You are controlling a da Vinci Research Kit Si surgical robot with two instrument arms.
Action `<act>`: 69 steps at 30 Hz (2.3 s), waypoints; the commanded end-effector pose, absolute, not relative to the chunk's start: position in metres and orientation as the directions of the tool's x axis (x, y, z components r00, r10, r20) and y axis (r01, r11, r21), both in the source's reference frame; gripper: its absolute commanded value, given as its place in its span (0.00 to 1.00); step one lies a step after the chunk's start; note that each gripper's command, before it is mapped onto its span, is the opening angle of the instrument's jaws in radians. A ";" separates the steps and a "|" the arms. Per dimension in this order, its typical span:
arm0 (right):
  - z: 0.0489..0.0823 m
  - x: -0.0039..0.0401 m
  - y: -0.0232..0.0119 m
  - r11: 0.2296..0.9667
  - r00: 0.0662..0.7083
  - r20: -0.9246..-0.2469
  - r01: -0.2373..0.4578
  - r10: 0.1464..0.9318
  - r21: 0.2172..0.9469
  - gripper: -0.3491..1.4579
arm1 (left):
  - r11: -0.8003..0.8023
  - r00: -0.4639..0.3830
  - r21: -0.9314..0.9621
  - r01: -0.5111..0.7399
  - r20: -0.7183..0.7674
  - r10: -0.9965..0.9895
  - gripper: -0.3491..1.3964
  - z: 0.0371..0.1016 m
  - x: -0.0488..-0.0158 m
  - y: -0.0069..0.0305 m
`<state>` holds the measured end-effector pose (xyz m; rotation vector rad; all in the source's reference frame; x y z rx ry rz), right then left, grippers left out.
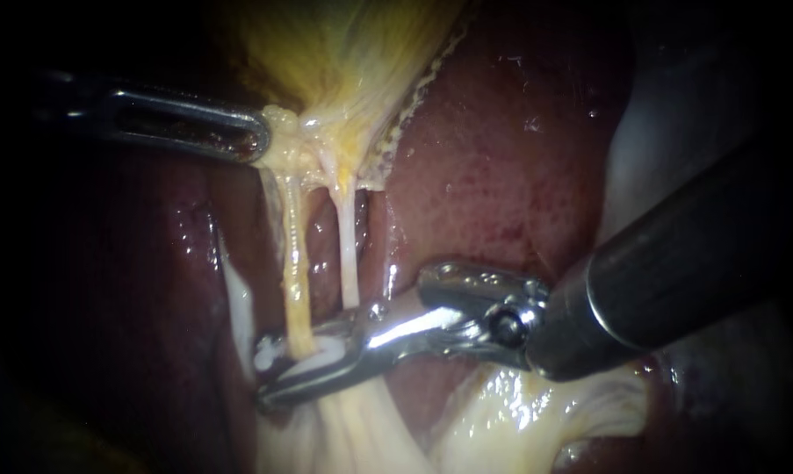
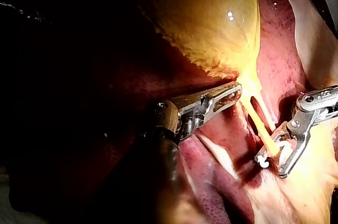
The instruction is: Clipping first clip left tube
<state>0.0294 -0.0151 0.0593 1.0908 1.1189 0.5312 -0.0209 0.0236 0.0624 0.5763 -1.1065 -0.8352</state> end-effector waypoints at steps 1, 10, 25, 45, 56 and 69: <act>0.0592 0.0294 -0.0151 0.416 0.393 -0.446 0.163 0.804 0.895 0.34 | 0.575 0.206 0.765 0.292 0.536 -0.818 0.00 0.0624 -0.0209 0.0236; 0.0591 0.0294 -0.0149 0.401 0.395 -0.429 0.155 0.813 0.903 0.24 | 0.575 0.206 0.765 0.292 0.536 -0.818 0.00 0.0624 -0.0210 0.0236; 0.0591 0.0289 -0.0148 0.357 0.401 -0.380 0.135 0.833 0.924 0.00 | 0.570 0.204 0.768 0.293 0.532 -0.822 0.00 0.0624 -0.0211 0.0236; 0.0588 0.0285 -0.0153 0.359 0.341 -0.363 0.077 0.867 0.930 0.00 | 0.565 0.202 0.771 0.295 0.527 -0.825 0.00 0.0623 -0.0213 0.0237; 0.0588 0.0284 -0.0154 0.361 0.351 -0.362 0.072 0.863 0.930 0.00 | 0.564 0.202 0.770 0.296 0.527 -0.826 0.00 0.0624 -0.0214 0.0237; 0.0589 0.0282 -0.0153 0.361 0.351 -0.362 0.071 0.863 0.930 0.00 | 0.564 0.202 0.771 0.295 0.527 -0.826 0.00 0.0623 -0.0217 0.0237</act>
